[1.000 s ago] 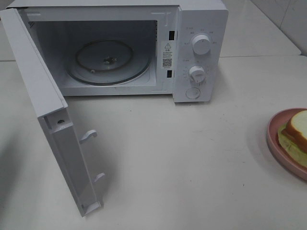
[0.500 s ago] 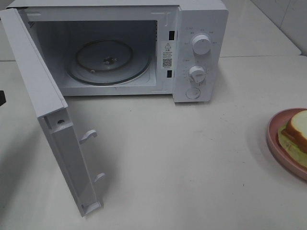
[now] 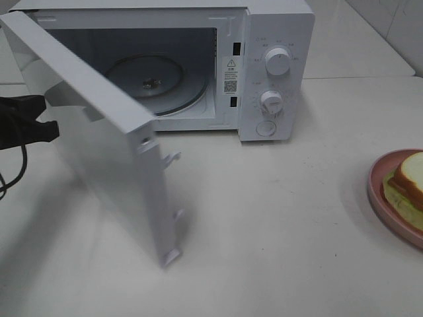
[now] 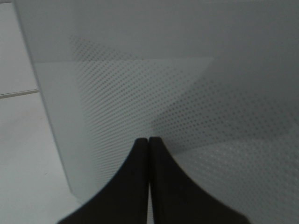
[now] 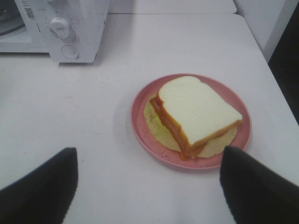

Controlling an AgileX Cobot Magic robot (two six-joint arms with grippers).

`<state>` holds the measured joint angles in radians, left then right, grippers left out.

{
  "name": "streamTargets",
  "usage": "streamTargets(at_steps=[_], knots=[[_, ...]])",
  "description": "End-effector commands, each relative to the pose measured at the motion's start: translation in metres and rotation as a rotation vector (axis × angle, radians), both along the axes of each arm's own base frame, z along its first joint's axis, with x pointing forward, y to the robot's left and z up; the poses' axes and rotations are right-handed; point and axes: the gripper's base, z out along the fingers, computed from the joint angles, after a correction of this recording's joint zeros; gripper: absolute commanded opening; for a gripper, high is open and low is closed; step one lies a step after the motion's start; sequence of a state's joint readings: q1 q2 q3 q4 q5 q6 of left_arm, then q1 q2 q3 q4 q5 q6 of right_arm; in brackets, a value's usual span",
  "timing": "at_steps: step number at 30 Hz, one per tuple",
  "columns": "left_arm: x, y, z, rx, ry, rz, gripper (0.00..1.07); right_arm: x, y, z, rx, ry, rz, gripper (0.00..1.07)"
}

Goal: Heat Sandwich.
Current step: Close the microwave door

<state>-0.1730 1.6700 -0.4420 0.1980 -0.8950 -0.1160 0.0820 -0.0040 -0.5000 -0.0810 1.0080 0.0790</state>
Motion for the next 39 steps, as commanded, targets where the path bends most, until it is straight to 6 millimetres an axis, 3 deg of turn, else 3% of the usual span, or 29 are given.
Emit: streamTargets(at_steps=[1, 14, 39], knots=[[0.009, -0.023, 0.004, -0.023, -0.053, -0.063, 0.0, -0.004, 0.0, 0.001, -0.011, -0.04, -0.005, 0.76], [0.029, -0.065, 0.019, -0.09, -0.105, -0.09, 0.0, -0.004, 0.0, 0.001, -0.011, -0.04, -0.005, 0.76], [0.053, -0.145, 0.024, -0.098, -0.099, -0.21, 0.0, -0.004, 0.0, 0.001, -0.011, -0.04, -0.004, 0.76]])
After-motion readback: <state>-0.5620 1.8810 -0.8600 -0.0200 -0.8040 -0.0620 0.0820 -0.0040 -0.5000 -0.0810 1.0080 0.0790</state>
